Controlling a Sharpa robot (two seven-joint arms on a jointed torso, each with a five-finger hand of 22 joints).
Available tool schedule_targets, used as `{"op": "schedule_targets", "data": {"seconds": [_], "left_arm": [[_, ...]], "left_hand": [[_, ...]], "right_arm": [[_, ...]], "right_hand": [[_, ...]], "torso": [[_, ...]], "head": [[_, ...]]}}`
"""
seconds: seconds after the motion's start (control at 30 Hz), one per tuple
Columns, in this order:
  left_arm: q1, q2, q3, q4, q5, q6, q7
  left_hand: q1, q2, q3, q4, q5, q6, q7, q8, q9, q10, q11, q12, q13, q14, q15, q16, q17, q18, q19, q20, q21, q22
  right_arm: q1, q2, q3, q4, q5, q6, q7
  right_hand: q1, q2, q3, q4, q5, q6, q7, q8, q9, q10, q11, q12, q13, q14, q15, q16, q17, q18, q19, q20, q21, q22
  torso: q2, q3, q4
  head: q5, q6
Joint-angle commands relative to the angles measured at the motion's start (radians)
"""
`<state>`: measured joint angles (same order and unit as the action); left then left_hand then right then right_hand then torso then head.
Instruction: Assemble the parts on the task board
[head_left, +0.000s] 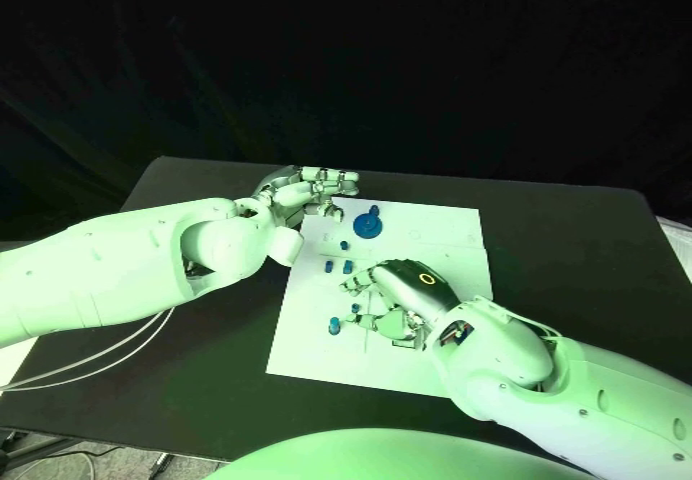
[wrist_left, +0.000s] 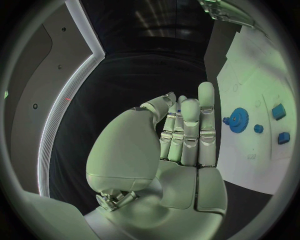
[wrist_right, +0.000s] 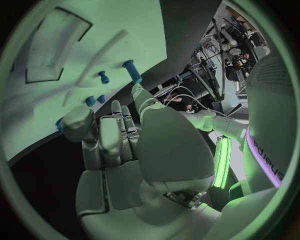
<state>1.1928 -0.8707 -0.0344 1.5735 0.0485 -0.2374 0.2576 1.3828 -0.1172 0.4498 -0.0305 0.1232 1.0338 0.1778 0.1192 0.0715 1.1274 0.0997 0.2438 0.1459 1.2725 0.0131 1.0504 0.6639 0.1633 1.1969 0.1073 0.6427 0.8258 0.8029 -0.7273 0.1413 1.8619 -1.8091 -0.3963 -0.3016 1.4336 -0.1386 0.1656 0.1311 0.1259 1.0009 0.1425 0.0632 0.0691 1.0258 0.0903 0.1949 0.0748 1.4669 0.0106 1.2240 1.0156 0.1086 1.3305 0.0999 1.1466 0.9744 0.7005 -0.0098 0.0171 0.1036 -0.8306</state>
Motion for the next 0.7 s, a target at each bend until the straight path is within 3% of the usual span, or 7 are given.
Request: {"op": "schedule_targets", "data": {"seconds": [0.03,0.13,0.23,0.4,0.5,0.57,0.7], "left_arm": [[0.000,0.000,0.000,0.002,-0.003,0.018,0.001],[0.000,-0.003,-0.002,0.003,-0.003,0.017,0.001],[0.000,-0.007,-0.004,0.003,-0.003,0.016,0.001],[0.000,-0.022,-0.007,0.008,-0.003,0.015,0.001],[0.000,-0.027,-0.010,0.007,-0.003,0.016,0.001],[-0.001,-0.028,-0.011,0.006,-0.003,0.018,0.001],[-0.002,-0.027,-0.013,0.001,-0.003,0.022,0.000]], "left_hand": [[0.006,0.006,-0.003,-0.004,0.003,-0.007,0.000,0.003,-0.001,-0.007,-0.001,0.002,0.001,-0.007,-0.001,0.004,-0.002,0.019,-0.003,0.003,-0.006,-0.001],[0.006,0.006,-0.003,-0.004,0.003,-0.007,0.000,0.003,-0.001,-0.007,-0.001,0.002,0.001,-0.007,-0.001,0.004,-0.002,0.019,-0.003,0.003,-0.006,-0.001],[0.006,0.006,-0.003,-0.004,0.003,-0.007,0.000,0.003,-0.001,-0.007,-0.001,0.002,0.001,-0.007,-0.001,0.004,-0.002,0.019,-0.003,0.003,-0.006,-0.001],[0.006,0.006,-0.003,-0.004,0.003,-0.007,0.000,0.003,-0.001,-0.007,-0.001,0.002,0.001,-0.007,-0.001,0.004,-0.002,0.019,-0.003,0.003,-0.006,-0.001],[0.006,0.006,-0.003,-0.004,0.003,-0.007,0.000,0.004,-0.001,-0.007,-0.001,0.003,0.002,-0.008,-0.001,0.003,-0.004,0.019,-0.003,0.003,-0.006,-0.001],[0.006,0.006,-0.003,-0.004,0.003,-0.007,0.000,0.004,-0.001,-0.007,-0.001,0.003,0.002,-0.008,-0.001,0.003,-0.004,0.019,-0.003,0.003,-0.006,-0.001],[0.006,0.006,-0.003,-0.004,0.003,-0.007,0.000,0.004,-0.001,-0.007,-0.001,0.003,0.002,-0.008,-0.001,0.003,-0.004,0.019,-0.003,0.003,-0.006,-0.001]], "right_arm": [[-0.002,-0.062,0.018,0.045,0.165,-0.069,0.041],[0.002,-0.163,0.039,0.097,0.261,-0.010,-0.009],[0.006,-0.251,0.049,0.128,0.312,0.032,-0.080],[-0.015,-0.365,0.055,0.165,0.356,0.010,-0.180],[-0.032,-0.404,0.056,0.183,0.363,-0.011,-0.228],[-0.041,-0.421,0.056,0.190,0.348,-0.010,-0.252],[-0.051,-0.437,0.057,0.194,0.280,0.012,-0.280]], "right_hand": [[0.005,0.008,-0.004,0.003,0.005,0.009,0.004,0.006,0.002,0.028,-0.003,0.016,0.001,0.012,-0.010,0.009,0.009,0.008,0.013,0.000,0.012,0.013],[-0.008,0.018,-0.004,0.019,0.007,0.039,0.006,0.015,0.005,0.120,-0.014,0.054,0.012,0.024,-0.016,0.039,0.053,-0.005,0.043,-0.003,0.061,0.079],[-0.047,0.005,-0.028,0.050,0.010,0.052,-0.002,0.018,0.005,0.237,-0.034,0.112,0.044,0.036,-0.032,0.080,0.114,-0.033,0.102,-0.013,0.169,0.226],[-0.080,-0.012,-0.085,0.096,0.073,0.078,-0.033,0.042,0.009,0.344,-0.068,0.249,0.168,0.051,-0.062,0.134,0.189,-0.063,0.159,-0.045,0.286,0.384],[-0.100,-0.010,-0.128,0.127,0.136,0.082,-0.042,0.064,0.013,0.358,-0.076,0.489,0.438,0.057,-0.068,0.168,0.239,-0.069,0.166,-0.053,0.308,0.413],[-0.099,0.008,-0.173,0.142,0.174,0.083,-0.052,0.098,0.028,0.354,-0.084,0.775,0.770,0.063,-0.075,0.206,0.295,-0.073,0.172,-0.060,0.327,0.440],[-0.134,0.047,-0.223,0.151,0.182,0.076,-0.050,0.135,0.050,0.374,-0.081,0.980,1.019,0.073,-0.076,0.250,0.369,-0.082,0.187,-0.053,0.354,0.482]], "torso": [[-0.004,-0.0013,-0.0057],[-0.008,-0.0033,-0.0114],[-0.012,-0.0053,-0.0202],[-0.012,-0.0031,-0.0401],[-0.013,-0.0018,-0.0494],[-0.013,-0.0018,-0.0539],[-0.014,-0.0030,-0.0598]], "head": [[-0.016,0.010],[-0.039,0.020],[-0.057,0.027],[-0.087,0.035],[-0.098,0.040],[-0.101,0.042],[-0.106,0.043]]}}
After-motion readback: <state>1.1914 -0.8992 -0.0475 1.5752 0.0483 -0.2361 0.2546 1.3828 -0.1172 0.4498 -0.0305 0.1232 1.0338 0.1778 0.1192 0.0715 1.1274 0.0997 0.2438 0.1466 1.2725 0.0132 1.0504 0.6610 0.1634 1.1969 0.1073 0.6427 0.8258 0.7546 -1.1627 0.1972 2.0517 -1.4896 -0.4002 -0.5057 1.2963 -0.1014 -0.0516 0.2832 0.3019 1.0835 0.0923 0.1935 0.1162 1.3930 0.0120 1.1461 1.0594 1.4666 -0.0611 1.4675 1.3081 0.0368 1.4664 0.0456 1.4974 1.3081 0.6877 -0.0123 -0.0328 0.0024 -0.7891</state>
